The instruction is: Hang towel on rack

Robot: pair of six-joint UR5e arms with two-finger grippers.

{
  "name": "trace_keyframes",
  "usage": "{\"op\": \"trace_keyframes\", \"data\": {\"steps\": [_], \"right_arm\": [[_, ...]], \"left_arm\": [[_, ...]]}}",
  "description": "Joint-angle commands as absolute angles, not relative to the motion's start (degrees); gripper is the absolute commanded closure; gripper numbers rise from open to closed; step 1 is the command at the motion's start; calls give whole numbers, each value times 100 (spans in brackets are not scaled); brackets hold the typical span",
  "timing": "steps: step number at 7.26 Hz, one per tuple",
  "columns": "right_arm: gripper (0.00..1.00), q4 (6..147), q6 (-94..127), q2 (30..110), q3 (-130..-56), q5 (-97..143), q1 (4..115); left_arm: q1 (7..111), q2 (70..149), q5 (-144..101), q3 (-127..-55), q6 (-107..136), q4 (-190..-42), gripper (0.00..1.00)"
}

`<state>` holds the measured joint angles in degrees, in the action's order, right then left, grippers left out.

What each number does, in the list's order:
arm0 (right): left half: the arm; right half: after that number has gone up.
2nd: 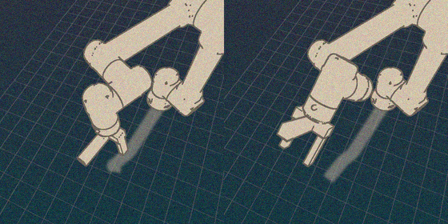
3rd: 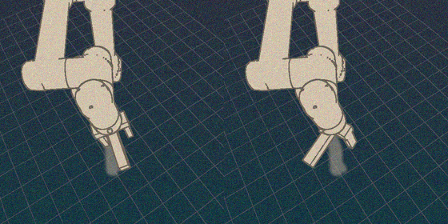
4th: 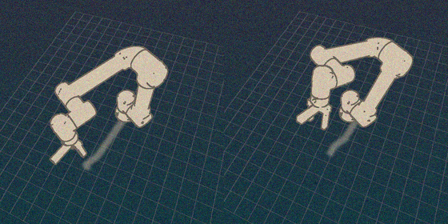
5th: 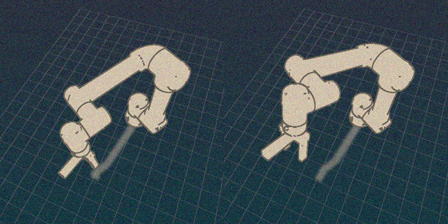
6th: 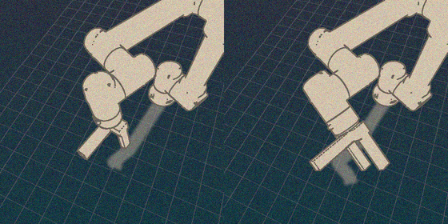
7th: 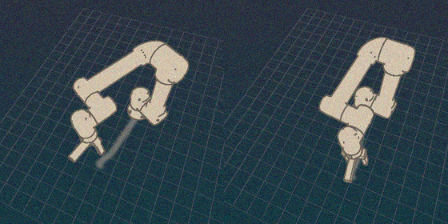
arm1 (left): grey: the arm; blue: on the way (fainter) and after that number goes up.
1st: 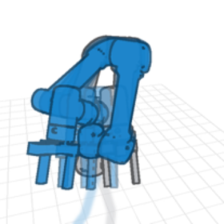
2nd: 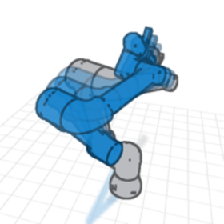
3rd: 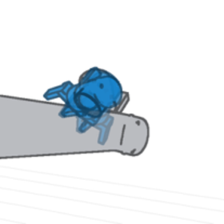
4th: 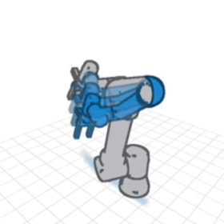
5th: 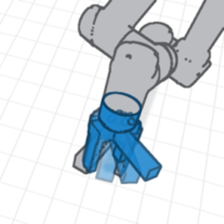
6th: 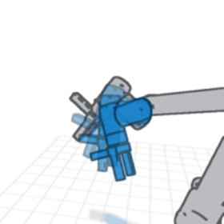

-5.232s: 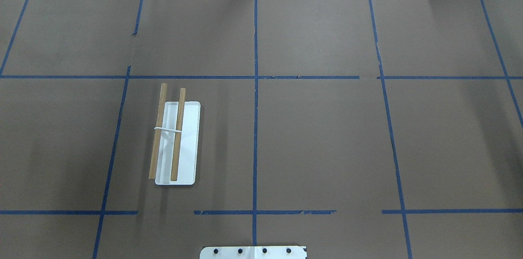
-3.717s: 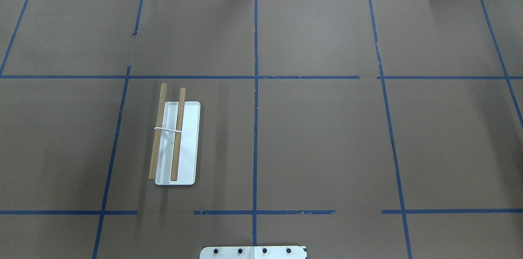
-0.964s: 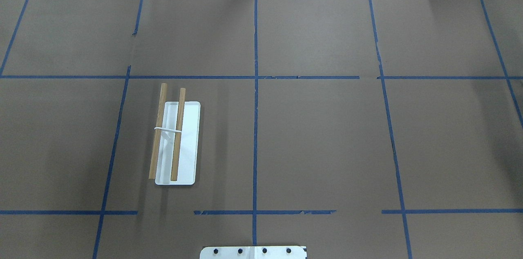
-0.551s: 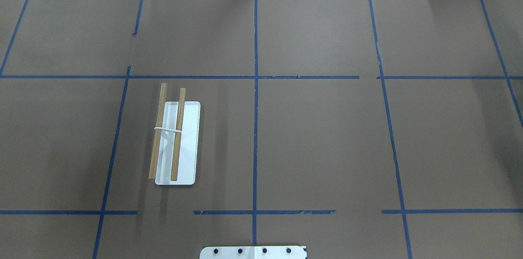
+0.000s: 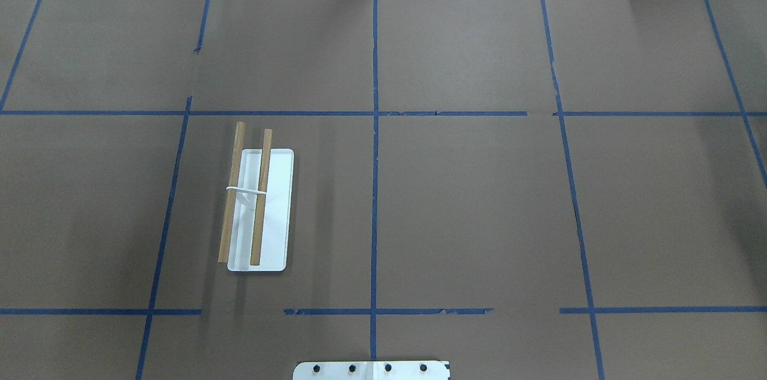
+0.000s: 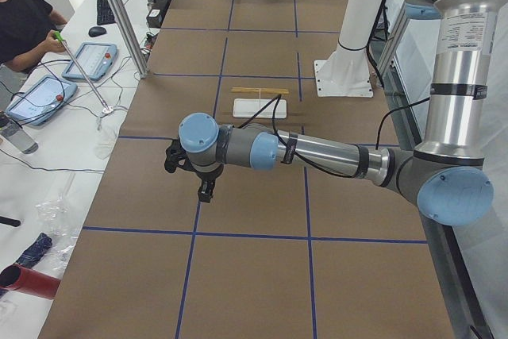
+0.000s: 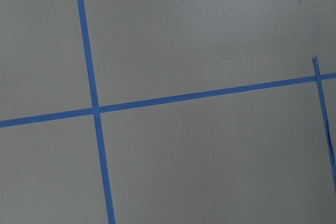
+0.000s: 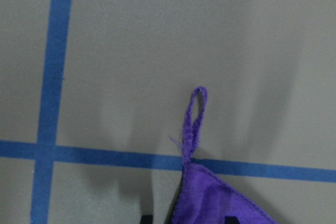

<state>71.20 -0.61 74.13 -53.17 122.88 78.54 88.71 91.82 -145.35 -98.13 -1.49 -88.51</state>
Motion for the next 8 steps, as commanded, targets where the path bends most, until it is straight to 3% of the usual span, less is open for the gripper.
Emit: {"op": "trace_keyframes", "data": {"steps": [1, 2, 3, 4, 5, 8], "right_arm": [[48, 7119, -62, 7418, -5274, 12287, 7840], [49, 7119, -62, 7418, -5239, 12287, 7831], [56, 7128, -62, 7418, -5230, 12287, 7822], [75, 7128, -53, 7418, -5195, 12287, 7805], [100, 7128, -53, 7418, -5186, 12278, 7805], [100, 7241, -61, 7225, -5604, 12418, 7962]], "left_arm": [[8868, 9176, -14528, -9809, -150, -8851, 0], [8868, 9184, -14537, -9809, -149, -8851, 0], [8877, 9185, -14537, -9817, -149, -8851, 0], [8868, 9193, -14537, -9817, -149, -8859, 0], [8868, 9193, -14537, -9826, -149, -8859, 0], [8868, 9202, -14537, -9844, -106, -8851, 0]]}}
